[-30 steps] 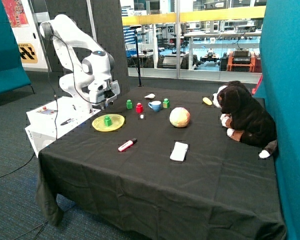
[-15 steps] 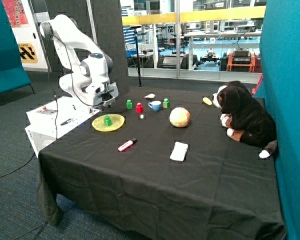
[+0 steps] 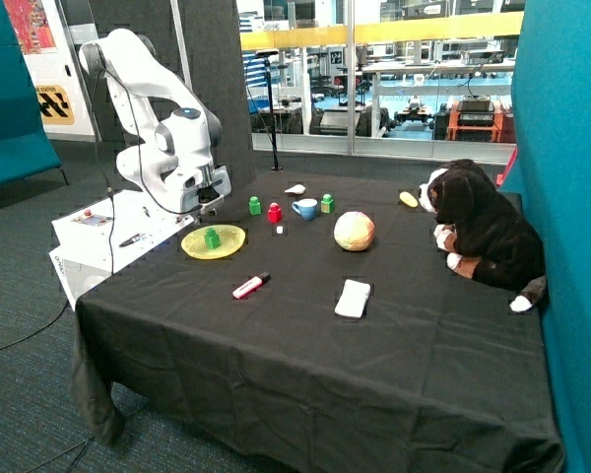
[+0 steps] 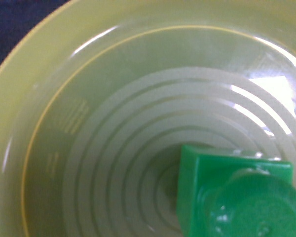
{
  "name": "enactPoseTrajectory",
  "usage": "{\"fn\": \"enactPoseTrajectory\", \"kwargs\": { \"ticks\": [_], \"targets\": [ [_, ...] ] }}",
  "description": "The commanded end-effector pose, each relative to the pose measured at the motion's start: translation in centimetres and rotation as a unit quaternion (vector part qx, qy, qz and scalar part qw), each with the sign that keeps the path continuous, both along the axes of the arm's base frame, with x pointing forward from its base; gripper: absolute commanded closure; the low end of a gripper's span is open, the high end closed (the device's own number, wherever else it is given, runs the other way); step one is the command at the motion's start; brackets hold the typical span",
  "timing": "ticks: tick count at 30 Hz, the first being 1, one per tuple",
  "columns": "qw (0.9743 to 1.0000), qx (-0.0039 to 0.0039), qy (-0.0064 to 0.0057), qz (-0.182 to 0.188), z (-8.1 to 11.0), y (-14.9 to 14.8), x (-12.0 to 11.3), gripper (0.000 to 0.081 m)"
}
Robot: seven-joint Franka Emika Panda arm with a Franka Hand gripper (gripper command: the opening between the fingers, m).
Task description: Stack green blocks
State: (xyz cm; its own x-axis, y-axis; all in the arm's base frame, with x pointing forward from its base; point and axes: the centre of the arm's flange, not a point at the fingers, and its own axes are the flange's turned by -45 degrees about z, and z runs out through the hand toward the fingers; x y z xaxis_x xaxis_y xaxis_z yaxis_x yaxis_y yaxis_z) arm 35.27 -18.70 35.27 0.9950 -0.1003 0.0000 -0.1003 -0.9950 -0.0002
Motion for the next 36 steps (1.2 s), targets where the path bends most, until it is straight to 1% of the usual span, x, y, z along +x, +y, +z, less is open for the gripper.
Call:
{"fn": "enactPoseTrajectory", "kwargs": {
  "ticks": [1,7,12,36],
  "targets": [
    [1.0,-0.0001,0.0,0.005,-0.9,-0.1,-0.2,0.039],
    [0.9998,-0.0001,0.0,0.018,-1.4,0.8,0.0,0.039],
    [0.9998,-0.0001,0.0,0.021,-1.6,1.1,0.2,0.0391],
    [0.9999,-0.0001,0.0,0.016,-2.6,0.3,-0.1,0.0404]
  ]
}}
